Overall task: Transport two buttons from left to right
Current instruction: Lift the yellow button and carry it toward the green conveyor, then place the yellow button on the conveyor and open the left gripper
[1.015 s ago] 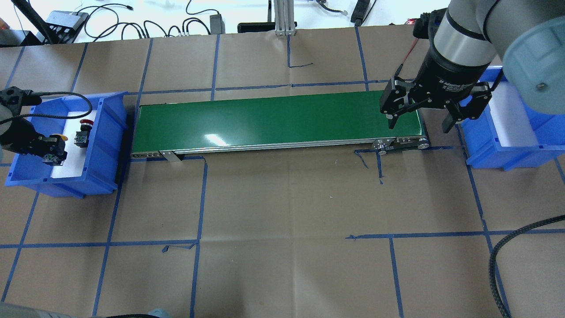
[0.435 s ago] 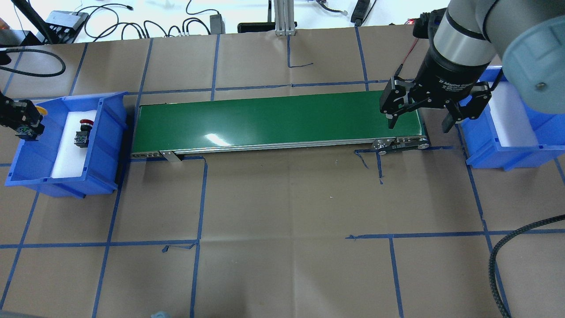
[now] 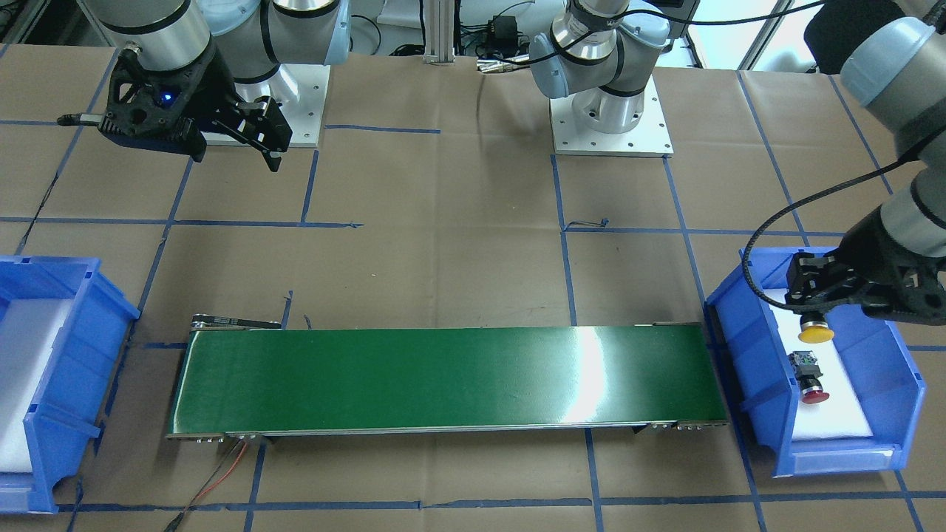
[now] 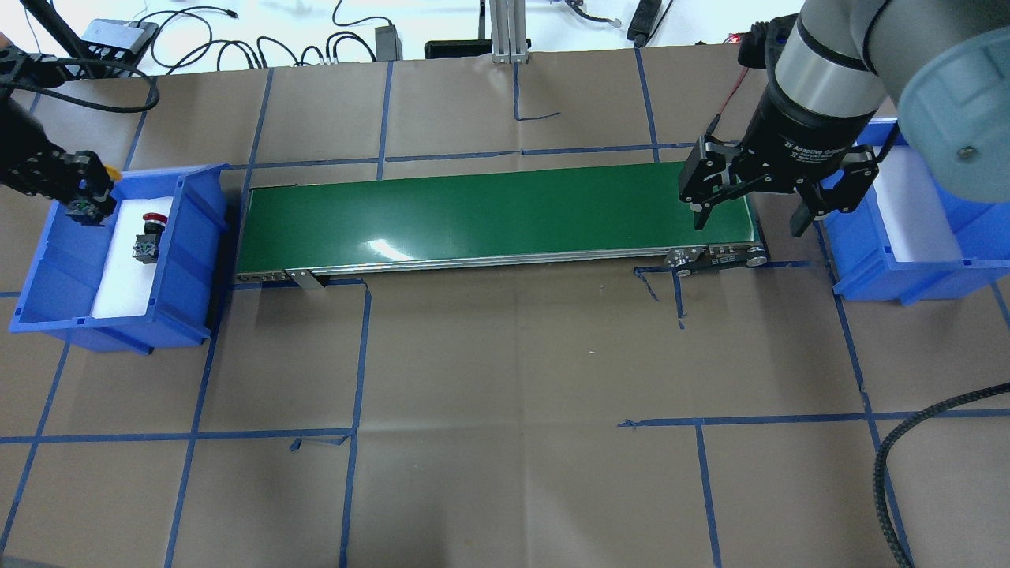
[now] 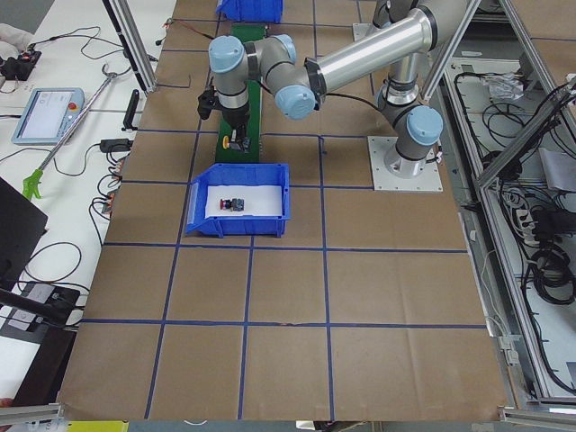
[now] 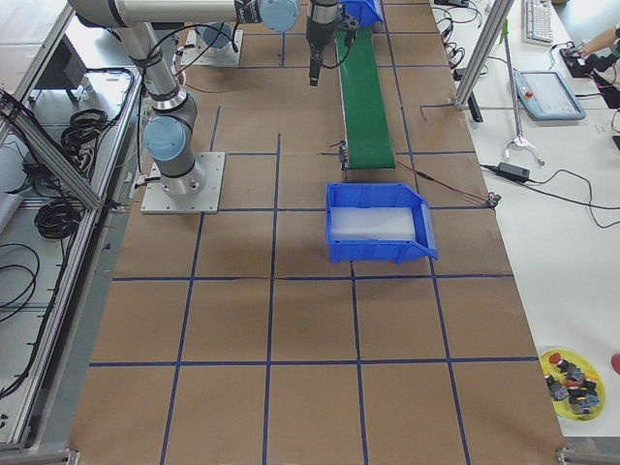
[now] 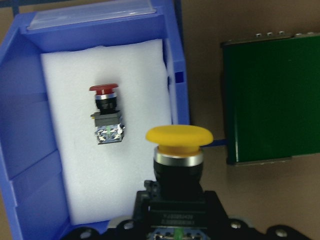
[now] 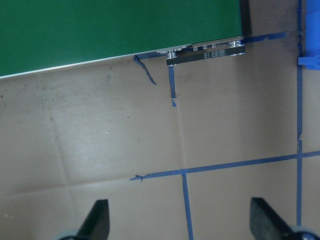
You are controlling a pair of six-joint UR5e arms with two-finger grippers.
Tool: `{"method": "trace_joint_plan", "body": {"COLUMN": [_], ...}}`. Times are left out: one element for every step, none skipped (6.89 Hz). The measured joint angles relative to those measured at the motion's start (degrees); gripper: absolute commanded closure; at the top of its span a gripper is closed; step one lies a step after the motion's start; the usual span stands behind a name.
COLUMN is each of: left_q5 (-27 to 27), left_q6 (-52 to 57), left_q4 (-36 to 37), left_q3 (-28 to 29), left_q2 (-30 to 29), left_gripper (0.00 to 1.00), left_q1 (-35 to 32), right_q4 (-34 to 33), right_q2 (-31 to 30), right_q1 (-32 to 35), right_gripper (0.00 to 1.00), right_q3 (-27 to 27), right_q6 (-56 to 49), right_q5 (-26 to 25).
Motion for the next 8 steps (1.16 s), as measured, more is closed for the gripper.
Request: {"method": "trace_joint_plan", "body": {"left_q5": [0.32,0.49,1.1,2.82,4.5,5.21,5.37,5.3], "left_q6": [-4.92,-9.23,-12.12,-13.55,-14.03,-14.15,-14.34,-15.18], "left_q4": [0.11,1.0,3.44,6.96,9.83,11.21,11.79,12.2], "left_q3": [0.0,-0.07,-0.47,-1.27,-1.93,-2.24,-2.43,-2.84], "left_q2": [-0.72,-2.1,-4.06,-6.24,-8.03,-9.43,-10.53,-11.06], "left_gripper": [0.95,0.95,0.95,0.95,0.95,0.95,0.95,0.95], "left_q1": [-3.56,-6.92,-9.96,-12.44,-13.82,-14.39,-14.61,-14.66], "right_q4": [0.0,0.0,0.0,0.0,0.0,0.0,0.0,0.0], "right_q2": [-0.02,-0.02,-0.03,-0.02,0.02,0.03,0.04,0.1], "right_q1": [0.0,0.0,0.0,0.0,0.0,0.0,-0.02,-0.05], "right_gripper": [0.0,0.0,0.0,0.0,0.0,0.0,0.0,0.0], "right_q3": [0.01,0.01,0.01,0.01,0.01,0.01,-0.01,-0.04], "right_q6": [-0.02,-0.03,-0.03,-0.03,-0.03,-0.03,-0.03,-0.03], "right_q5": [-0.02,-0.06,-0.06,-0.03,-0.01,-0.02,-0.04,-0.02]}}
